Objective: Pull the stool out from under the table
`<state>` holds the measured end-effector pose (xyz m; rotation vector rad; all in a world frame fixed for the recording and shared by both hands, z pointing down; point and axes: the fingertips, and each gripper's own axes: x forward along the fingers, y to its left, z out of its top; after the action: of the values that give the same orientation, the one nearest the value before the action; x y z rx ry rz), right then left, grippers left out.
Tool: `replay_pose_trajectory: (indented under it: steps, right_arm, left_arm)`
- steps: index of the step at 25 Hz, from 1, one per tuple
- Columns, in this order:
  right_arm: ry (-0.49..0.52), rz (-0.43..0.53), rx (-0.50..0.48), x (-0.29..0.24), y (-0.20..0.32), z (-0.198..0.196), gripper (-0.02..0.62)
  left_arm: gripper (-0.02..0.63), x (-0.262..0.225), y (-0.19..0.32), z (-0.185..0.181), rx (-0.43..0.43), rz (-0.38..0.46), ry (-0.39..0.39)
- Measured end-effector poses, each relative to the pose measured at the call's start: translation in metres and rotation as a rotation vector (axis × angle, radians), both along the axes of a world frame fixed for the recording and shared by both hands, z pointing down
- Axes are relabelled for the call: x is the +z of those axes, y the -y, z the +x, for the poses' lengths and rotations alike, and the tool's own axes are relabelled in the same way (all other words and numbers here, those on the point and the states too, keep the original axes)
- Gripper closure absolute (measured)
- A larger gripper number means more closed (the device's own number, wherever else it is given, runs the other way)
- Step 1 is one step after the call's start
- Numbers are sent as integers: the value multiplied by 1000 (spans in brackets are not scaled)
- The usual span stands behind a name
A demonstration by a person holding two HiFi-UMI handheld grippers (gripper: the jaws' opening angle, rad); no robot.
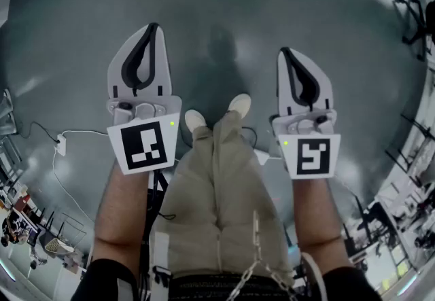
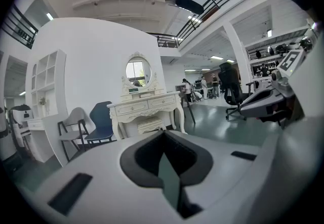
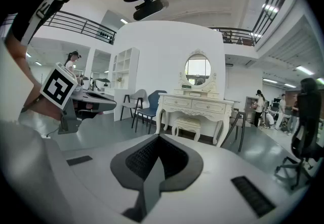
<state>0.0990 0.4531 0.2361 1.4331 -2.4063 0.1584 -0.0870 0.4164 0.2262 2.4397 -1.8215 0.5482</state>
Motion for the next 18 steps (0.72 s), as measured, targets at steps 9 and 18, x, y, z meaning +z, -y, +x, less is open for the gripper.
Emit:
replay_pose_trajectory:
  steps: [9, 18]
  right_arm:
    - [28, 11, -8, -6, 31, 2, 594]
    - [51, 30, -51, -4, 71, 18, 592]
  left_arm:
    - [603, -11, 22, 15, 10, 15, 13]
    - [601, -4, 46, 12, -50, 9, 50]
